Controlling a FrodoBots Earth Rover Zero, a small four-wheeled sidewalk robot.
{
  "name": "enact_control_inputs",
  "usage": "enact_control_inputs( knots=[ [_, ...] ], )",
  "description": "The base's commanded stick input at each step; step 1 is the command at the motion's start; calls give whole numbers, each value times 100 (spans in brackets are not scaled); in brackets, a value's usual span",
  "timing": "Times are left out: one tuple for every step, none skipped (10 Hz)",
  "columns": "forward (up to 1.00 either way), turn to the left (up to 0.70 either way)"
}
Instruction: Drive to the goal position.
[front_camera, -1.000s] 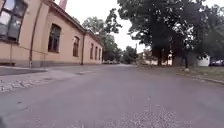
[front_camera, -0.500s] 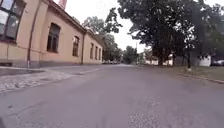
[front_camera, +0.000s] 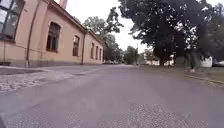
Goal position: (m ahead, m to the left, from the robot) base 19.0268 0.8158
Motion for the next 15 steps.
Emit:
enact_control_inputs(
  knots=[
    [45,0],
    [45,0],
    [45,0],
    [45,0],
    [45,-1],
    [45,-19],
    [45,-27],
    [45,-27],
    [45,-27],
    [45,-27],
    [45,-25],
    [45,0],
    [45,0],
    [45,0],
    [45,0]
  ],
)
